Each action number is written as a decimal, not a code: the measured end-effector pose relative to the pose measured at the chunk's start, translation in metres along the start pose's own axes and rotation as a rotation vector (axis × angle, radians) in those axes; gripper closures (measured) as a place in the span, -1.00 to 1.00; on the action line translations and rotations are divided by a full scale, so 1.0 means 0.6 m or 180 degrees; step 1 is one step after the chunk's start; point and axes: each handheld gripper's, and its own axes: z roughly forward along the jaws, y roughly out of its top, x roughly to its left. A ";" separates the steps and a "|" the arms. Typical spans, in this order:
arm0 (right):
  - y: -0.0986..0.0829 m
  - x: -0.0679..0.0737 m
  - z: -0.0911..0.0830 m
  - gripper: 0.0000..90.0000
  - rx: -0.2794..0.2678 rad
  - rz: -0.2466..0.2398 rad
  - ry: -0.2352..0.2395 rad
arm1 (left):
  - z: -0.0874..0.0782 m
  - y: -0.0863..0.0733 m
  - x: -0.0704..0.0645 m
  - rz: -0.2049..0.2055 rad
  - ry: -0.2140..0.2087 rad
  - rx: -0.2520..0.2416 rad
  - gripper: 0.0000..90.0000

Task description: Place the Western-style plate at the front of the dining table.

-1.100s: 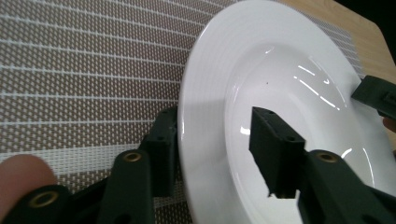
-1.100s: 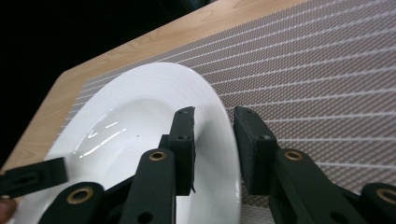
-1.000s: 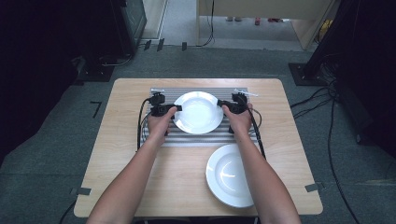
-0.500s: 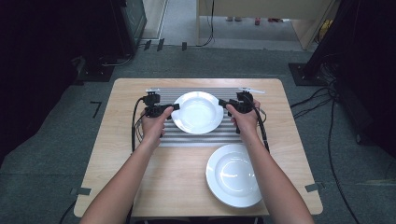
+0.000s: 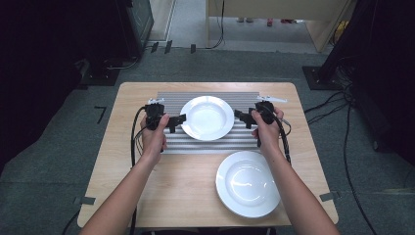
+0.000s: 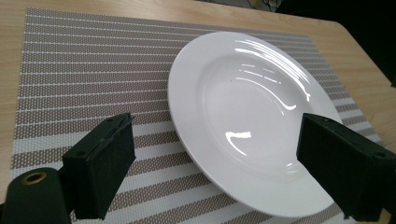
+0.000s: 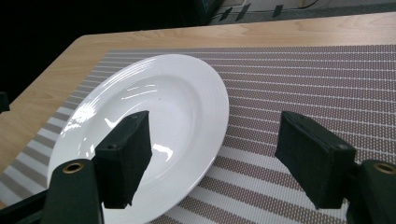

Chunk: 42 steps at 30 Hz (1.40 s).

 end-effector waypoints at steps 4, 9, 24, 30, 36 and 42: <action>-0.010 0.001 -0.016 -0.42 0.0034 -0.0048 -0.0011 | -0.007 -0.013 0.000 0.0013 0.0015 0.0073 -0.75; -0.026 -0.003 -0.040 -0.41 0.0003 -0.0081 -0.0003 | -0.019 -0.027 0.004 0.0037 0.0043 0.0072 -0.75; -0.057 -0.020 -0.101 -0.41 -0.0107 -0.0123 -0.0021 | -0.064 -0.065 0.004 0.0167 0.0030 -0.0009 -0.75; -0.071 -0.033 -0.124 -0.42 -0.0142 -0.0137 -0.0072 | -0.079 -0.087 0.011 0.0155 0.0024 -0.0019 -0.75; -0.090 -0.049 -0.142 -0.42 -0.0125 -0.0072 -0.0086 | -0.099 -0.105 0.020 0.0222 0.0054 -0.0033 -0.75; -0.111 -0.061 -0.162 -0.42 -0.0138 -0.0026 -0.0101 | -0.111 -0.123 0.025 0.0266 0.0070 -0.0014 -0.75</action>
